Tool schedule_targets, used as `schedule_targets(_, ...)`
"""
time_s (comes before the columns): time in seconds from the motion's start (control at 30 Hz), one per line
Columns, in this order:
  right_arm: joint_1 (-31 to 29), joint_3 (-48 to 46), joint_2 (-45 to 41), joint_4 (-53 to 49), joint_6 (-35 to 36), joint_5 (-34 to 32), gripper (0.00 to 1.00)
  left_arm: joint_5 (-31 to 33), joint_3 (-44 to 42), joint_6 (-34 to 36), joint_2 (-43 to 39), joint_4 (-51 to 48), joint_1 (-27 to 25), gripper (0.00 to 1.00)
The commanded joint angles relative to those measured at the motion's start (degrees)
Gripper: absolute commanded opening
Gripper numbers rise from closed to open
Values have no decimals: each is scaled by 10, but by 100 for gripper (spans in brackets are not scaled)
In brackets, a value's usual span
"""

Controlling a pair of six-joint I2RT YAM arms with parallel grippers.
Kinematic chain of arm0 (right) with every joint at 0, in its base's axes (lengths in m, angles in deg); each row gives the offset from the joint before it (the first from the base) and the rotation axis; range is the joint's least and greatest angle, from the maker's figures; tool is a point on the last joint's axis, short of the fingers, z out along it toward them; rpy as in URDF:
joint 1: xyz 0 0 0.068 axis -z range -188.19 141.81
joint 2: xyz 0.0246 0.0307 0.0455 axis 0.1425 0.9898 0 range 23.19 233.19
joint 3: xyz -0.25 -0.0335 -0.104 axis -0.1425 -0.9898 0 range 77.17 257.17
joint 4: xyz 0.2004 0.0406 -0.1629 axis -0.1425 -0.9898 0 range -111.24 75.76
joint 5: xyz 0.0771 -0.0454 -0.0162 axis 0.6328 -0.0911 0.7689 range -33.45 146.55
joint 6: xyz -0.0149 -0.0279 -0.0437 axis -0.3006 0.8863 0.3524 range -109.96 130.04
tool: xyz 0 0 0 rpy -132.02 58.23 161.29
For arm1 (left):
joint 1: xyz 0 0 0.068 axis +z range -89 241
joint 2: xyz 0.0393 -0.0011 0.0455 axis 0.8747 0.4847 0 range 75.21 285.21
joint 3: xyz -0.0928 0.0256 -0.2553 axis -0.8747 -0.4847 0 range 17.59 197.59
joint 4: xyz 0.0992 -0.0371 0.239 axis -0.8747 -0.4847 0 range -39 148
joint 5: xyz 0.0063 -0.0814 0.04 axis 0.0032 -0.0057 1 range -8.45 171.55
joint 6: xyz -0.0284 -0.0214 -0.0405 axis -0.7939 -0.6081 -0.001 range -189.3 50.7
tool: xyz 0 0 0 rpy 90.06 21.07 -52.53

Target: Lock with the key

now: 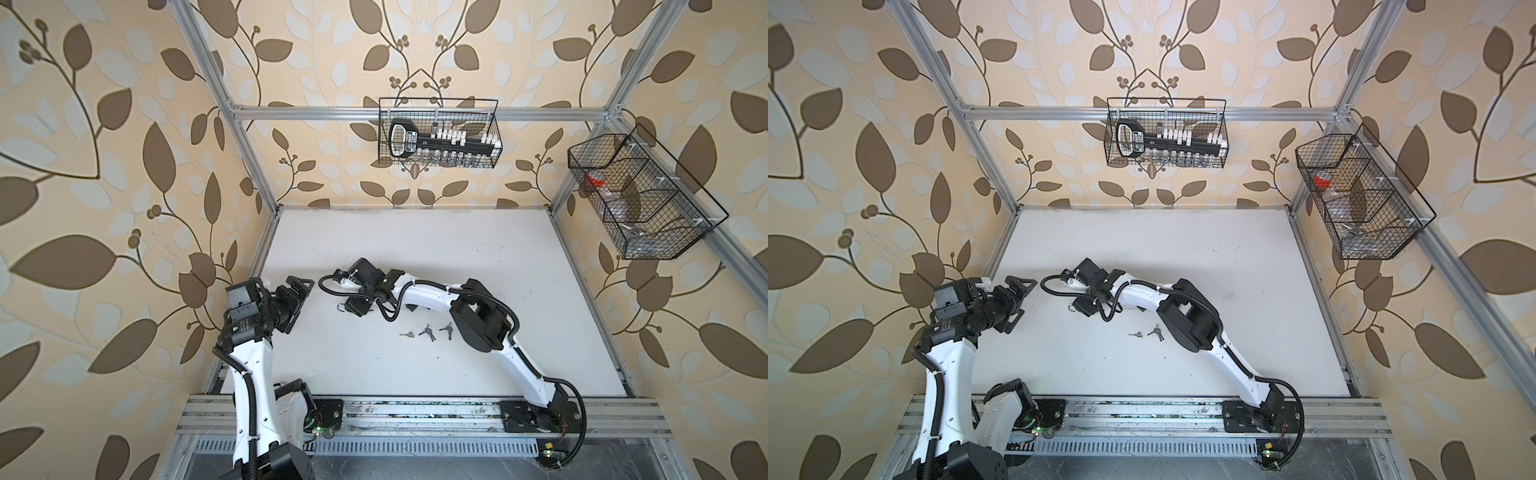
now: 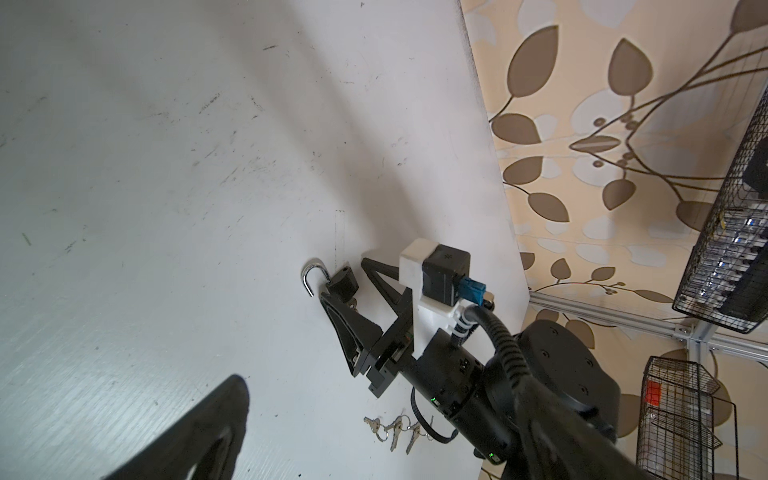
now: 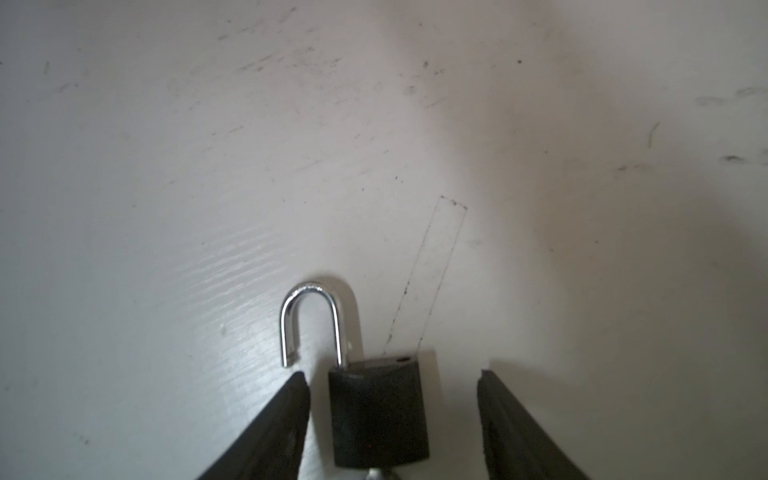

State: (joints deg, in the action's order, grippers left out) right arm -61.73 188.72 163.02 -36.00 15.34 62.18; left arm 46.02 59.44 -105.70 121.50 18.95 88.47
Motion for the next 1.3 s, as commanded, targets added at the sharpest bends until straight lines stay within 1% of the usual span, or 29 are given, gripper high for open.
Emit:
schedule_targets(0.0, 1, 22, 24, -33, 9, 12, 60, -3, -2, 6, -10, -4, 4, 99)
schedule_targets(0.1, 1, 27, 30, -41, 11, 18, 56, -3, -1, 8, -9, -4, 4, 99)
schedule_targets(0.27, 1, 27, 34, -49, 17, 30, 51, -6, -4, 6, -10, -2, 4, 99)
schedule_targets(0.4, 1, 28, 37, -58, 17, 34, 42, -6, -4, 6, -12, -2, 4, 99)
schedule_targets(0.67, 0, -12, 7, -41, 12, 20, 30, -13, 2, 8, -3, 1, 3, 99)
schedule_targets(0.83, 1, -62, -44, 0, -5, 22, 24, -40, 24, 28, 14, 7, 2, 99)
schedule_targets(0.93, 2, -104, -95, 34, -18, 27, 21, -51, 37, 37, 24, 18, -9, 99)
schedule_targets(1.07, 8, -169, -170, 75, -41, 31, 18, -75, 48, 46, 38, 42, -38, 99)
schedule_targets(1.17, 18, -237, -238, 114, -61, 34, 17, -98, 57, 50, 41, 65, -62, 99)
schedule_targets(1.27, 30, -309, -309, 147, -81, 35, 16, -146, 52, 34, 39, 125, -93, 96)
